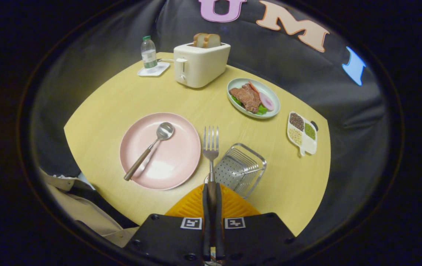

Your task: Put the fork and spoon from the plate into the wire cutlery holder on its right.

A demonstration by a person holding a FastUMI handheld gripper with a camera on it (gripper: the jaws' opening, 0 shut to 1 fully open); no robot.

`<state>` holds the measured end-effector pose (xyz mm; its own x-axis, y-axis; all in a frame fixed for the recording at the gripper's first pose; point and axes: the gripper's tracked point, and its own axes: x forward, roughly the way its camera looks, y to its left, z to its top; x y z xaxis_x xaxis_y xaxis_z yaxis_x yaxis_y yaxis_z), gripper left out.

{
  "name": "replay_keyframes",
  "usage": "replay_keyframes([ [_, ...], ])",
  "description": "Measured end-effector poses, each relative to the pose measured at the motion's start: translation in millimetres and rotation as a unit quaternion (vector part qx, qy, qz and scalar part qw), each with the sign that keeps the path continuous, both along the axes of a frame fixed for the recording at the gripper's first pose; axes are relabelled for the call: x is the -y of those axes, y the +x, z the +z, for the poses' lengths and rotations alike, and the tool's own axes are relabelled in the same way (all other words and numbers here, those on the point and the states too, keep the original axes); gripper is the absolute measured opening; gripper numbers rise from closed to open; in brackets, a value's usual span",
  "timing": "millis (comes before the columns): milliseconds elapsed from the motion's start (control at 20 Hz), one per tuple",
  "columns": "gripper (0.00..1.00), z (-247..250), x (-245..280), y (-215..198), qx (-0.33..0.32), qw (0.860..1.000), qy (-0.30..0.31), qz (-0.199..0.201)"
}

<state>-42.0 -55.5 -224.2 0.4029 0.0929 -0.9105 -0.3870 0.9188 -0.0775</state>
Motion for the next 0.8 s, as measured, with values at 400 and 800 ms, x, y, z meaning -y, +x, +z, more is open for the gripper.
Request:
replay_keyframes([
  [400, 0.08, 8, 50, -7, -0.020, 0.999, -0.024, 0.011],
  [800, 0.10, -4, 60, -16, -0.060, 0.998, -0.032, 0.012],
])
